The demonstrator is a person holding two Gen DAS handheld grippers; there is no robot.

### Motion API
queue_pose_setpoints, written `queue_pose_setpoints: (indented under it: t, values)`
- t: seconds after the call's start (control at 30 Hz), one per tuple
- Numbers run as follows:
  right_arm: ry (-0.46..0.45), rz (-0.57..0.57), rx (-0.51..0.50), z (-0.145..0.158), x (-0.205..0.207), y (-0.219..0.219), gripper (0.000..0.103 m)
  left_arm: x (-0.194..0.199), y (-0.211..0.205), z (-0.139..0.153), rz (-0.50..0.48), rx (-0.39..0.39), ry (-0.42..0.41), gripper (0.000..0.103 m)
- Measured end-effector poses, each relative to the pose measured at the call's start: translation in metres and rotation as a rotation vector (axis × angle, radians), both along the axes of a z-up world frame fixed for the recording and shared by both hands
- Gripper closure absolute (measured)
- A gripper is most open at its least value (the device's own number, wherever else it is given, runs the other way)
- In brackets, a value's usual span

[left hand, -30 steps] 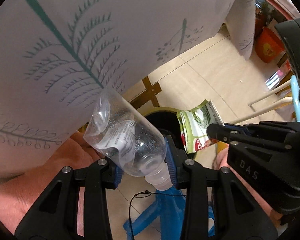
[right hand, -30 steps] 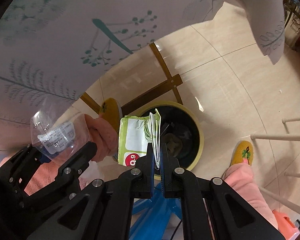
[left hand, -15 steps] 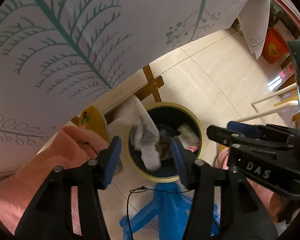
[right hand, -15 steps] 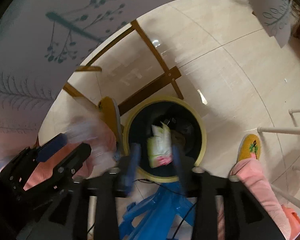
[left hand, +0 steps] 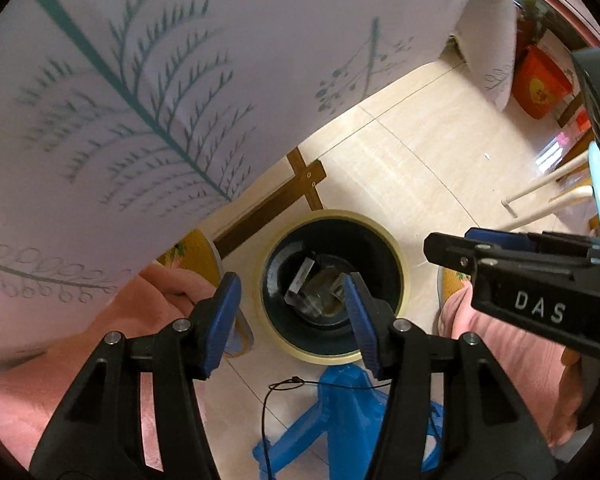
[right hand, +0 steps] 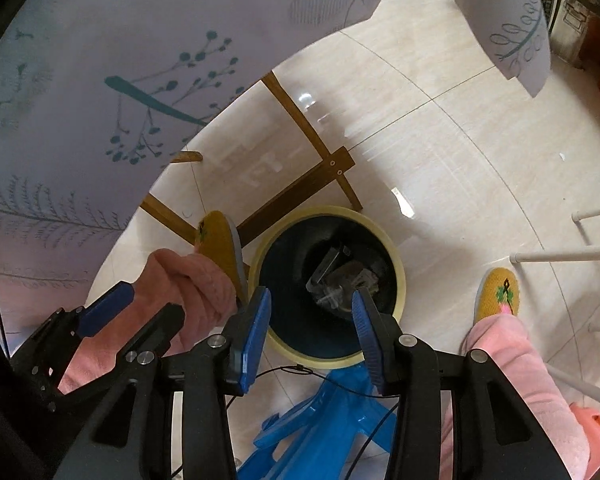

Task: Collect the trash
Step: 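Open both tools to drop the bottle and packet into the bin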

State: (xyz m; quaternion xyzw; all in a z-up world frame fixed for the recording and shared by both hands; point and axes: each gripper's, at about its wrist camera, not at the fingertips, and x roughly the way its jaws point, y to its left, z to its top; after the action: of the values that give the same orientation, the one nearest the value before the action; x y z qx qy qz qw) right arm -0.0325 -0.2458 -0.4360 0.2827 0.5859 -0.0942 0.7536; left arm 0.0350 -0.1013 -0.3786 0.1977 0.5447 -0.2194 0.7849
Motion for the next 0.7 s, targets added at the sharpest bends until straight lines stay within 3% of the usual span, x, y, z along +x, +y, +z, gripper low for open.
queue_pose_setpoints:
  t: [0.2, 0.47, 0.7]
  values:
    - [-0.025, -0.004, -0.011, 0.026, -0.012, 0.001, 0.06, -0.02, 0.0, 0.02, -0.043, -0.022, -0.001, 0.052]
    - [-0.092, -0.021, -0.053, 0.082, -0.041, -0.001, 0.06, -0.03, 0.015, 0.065, -0.023, -0.101, -0.009, 0.052]
    - [-0.176, -0.016, -0.085, 0.145, -0.064, 0.005, 0.06, -0.022, 0.045, 0.119, 0.091, -0.171, -0.062, 0.052]
